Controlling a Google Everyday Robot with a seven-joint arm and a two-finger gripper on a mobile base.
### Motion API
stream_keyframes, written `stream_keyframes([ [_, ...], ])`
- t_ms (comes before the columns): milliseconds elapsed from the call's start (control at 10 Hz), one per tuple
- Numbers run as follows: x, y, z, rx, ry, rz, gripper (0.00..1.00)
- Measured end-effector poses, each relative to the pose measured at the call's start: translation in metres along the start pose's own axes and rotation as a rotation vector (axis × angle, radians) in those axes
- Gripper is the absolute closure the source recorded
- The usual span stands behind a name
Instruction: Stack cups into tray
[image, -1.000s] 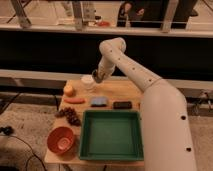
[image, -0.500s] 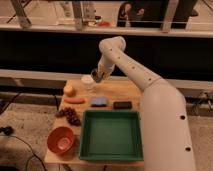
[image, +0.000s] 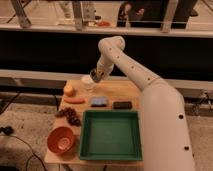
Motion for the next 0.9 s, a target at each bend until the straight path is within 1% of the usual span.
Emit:
stream_keyframes([
  [900,-0.0072,-0.0103,-0.0036,0.007,-0.01,-0.087,1.0],
])
